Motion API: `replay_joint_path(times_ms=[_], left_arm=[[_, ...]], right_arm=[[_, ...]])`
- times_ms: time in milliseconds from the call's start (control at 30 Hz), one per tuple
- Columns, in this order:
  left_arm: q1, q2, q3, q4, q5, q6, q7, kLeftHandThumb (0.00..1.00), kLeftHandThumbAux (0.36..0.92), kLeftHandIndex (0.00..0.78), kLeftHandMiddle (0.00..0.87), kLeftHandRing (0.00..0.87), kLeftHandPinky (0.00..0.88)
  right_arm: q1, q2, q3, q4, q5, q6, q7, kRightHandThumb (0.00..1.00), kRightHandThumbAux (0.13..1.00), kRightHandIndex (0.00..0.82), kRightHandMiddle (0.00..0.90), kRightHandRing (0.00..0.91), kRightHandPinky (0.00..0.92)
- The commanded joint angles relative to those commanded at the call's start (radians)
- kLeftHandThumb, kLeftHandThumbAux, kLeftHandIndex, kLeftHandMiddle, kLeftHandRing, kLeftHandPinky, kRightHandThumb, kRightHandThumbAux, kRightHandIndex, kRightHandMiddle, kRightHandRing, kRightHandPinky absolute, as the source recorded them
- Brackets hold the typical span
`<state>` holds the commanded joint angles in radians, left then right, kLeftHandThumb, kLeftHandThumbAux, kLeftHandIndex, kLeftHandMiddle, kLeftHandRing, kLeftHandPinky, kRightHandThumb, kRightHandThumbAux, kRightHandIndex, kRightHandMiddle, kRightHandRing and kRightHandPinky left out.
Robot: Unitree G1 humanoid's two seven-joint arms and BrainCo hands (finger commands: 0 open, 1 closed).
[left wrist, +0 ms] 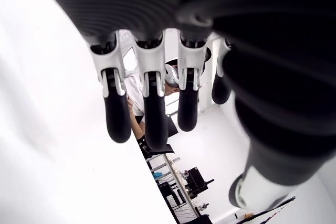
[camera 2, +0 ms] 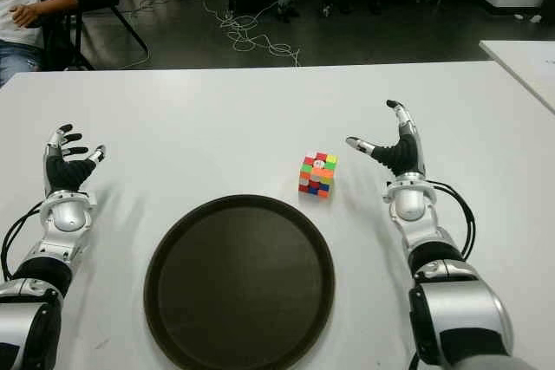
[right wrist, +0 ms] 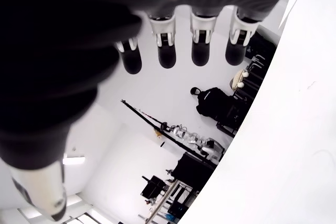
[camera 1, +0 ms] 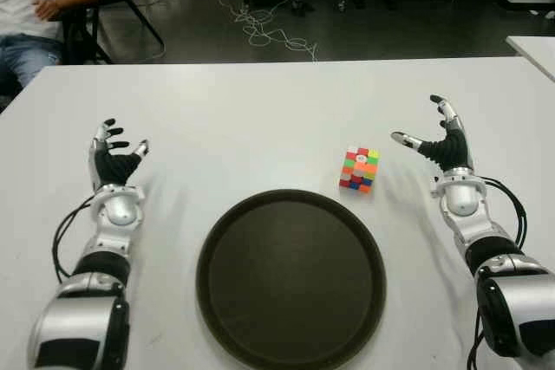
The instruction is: Pick up the Rubik's Cube and put it in the plate
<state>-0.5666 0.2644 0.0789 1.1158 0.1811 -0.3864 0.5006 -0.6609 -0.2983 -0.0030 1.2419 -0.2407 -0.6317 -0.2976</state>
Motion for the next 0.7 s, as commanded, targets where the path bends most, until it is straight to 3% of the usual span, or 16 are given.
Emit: replay_joint_path(times_ms=[400,467,533,700], left_arm=[[-0.002,-0.013,-0.005,-0.001,0.002,0.006,0.021,0.039,0.793,0.142,0.285,0.366,0.470],[-0.003,-0.015,-0.002,-0.002,-0.003,0.009,0.018,0.048,0.791,0.138,0.334,0.408,0.508],[-0.003,-0.017,0.002,-0.002,-0.009,0.012,0.013,0.061,0.788,0.133,0.460,0.539,0.638],[-0.005,-0.018,0.012,0.000,-0.022,0.017,0.002,0.111,0.766,0.135,0.553,0.642,0.680]], right_arm=[[0.012,-0.021,0.026,-0.025,-0.013,-0.032,0.067,0.000,0.660,0.090,0.045,0.022,0.029],[0.014,-0.024,0.026,-0.030,-0.011,-0.041,0.077,0.000,0.679,0.087,0.048,0.022,0.031],[0.015,-0.027,0.025,-0.038,-0.007,-0.052,0.090,0.000,0.706,0.081,0.049,0.022,0.034],[0.016,-0.025,0.024,-0.073,0.004,-0.075,0.124,0.000,0.745,0.070,0.039,0.010,0.020]])
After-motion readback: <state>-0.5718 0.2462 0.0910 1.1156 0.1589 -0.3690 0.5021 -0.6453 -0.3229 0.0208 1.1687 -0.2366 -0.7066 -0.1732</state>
